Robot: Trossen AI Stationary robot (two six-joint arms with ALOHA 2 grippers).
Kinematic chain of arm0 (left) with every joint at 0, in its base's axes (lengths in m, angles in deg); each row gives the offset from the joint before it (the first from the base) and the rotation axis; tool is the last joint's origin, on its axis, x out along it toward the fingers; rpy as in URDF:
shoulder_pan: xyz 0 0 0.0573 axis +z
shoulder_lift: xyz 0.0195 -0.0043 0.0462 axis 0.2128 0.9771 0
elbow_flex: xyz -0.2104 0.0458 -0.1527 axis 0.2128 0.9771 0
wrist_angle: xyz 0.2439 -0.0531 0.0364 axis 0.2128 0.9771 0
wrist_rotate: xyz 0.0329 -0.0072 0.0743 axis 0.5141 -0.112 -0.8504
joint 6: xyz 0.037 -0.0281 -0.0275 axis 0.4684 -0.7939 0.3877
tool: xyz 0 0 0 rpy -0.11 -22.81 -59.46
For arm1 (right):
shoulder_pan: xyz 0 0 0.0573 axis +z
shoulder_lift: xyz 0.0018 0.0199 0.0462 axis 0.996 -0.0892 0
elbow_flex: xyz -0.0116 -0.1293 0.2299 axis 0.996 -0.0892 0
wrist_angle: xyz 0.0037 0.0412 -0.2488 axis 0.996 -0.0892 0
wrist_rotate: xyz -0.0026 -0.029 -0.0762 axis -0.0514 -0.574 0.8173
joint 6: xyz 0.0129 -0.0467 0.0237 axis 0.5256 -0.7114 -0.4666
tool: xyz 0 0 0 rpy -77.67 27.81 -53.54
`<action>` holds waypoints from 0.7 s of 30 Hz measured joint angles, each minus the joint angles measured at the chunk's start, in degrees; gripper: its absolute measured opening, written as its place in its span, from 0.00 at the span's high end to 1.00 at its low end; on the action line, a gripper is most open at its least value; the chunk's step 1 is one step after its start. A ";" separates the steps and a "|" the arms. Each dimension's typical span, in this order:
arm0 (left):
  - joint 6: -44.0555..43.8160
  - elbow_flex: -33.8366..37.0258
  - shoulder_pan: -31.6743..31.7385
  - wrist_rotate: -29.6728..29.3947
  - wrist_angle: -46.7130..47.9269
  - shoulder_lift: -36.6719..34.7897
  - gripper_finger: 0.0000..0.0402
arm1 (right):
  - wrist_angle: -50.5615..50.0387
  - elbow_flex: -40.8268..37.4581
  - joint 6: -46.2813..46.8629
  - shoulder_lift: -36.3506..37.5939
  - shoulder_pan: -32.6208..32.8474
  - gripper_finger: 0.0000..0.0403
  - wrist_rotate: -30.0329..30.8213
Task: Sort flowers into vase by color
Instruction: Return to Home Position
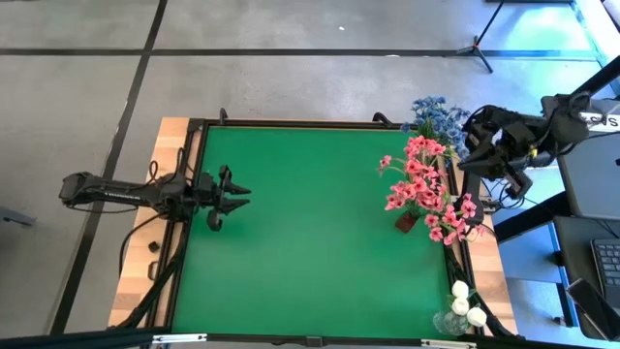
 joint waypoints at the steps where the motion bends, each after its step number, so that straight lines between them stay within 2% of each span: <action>1: 0.37 0.00 -0.06 0.71 0.56 -0.41 0.68 | 0.14 -0.98 1.05 -0.02 -0.15 0.93 -0.01; 5: 2.26 0.00 -0.09 2.89 0.94 -0.83 0.68 | 1.40 -6.89 7.11 -0.02 -0.74 0.99 0.15; 7: 2.38 0.00 -0.09 2.99 1.36 -0.81 0.68 | 6.22 -10.27 6.98 -0.20 -0.72 0.98 0.97; 11: 2.41 0.00 -0.09 3.01 2.21 -0.79 0.68 | 19.43 -15.43 -0.99 -0.50 -0.75 0.98 0.85; 15: 2.42 0.00 -0.09 3.01 2.15 -0.79 0.68 | 29.45 -17.23 -10.41 -1.68 -1.12 0.99 0.44; 18: 2.42 0.00 -0.09 3.04 2.15 -0.79 0.68 | 32.29 -17.82 -13.37 -2.76 -3.90 0.99 -1.69; 21: 2.41 0.00 -0.09 3.05 2.15 -0.79 0.68 | 32.77 -18.66 -13.14 -4.12 -9.84 0.99 -4.88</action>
